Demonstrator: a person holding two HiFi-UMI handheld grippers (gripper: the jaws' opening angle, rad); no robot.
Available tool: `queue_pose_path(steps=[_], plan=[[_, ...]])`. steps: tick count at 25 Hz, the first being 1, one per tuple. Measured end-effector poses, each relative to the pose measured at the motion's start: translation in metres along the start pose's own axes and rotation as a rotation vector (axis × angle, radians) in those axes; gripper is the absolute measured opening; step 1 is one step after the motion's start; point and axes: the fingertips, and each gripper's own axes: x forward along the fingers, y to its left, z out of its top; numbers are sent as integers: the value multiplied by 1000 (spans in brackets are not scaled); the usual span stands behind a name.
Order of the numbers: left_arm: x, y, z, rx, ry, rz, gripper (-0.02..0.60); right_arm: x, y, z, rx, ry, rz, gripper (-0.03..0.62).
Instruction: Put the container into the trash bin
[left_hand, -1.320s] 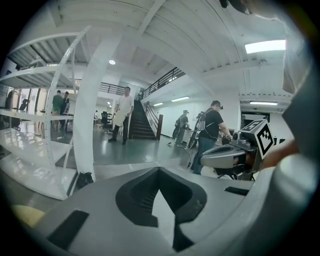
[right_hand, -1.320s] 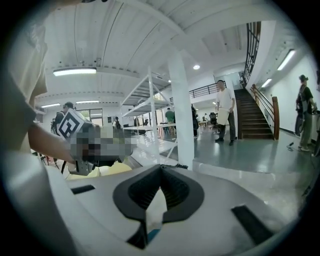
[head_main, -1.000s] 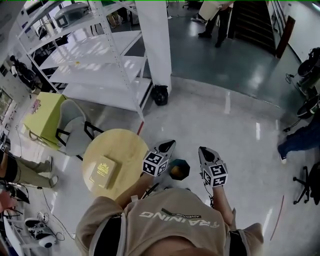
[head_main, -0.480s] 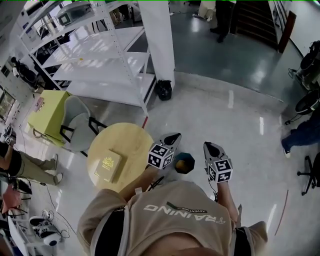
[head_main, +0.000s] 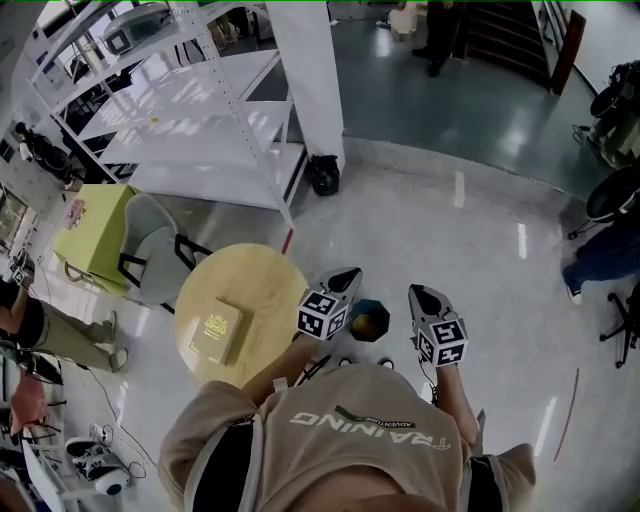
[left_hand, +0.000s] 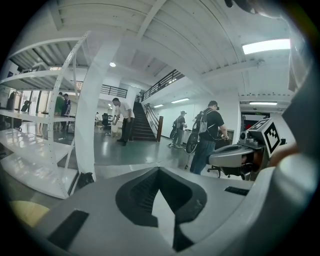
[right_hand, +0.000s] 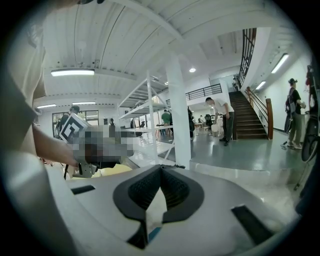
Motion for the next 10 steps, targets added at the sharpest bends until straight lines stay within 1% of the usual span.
queue_pose_path(steps=[6, 10], plan=[[2, 3, -8, 14, 8, 0, 3, 3, 0, -6, -3, -3, 14, 3], [3, 10, -3, 27, 8, 6, 3, 4, -1, -4, -7, -6, 18, 3]])
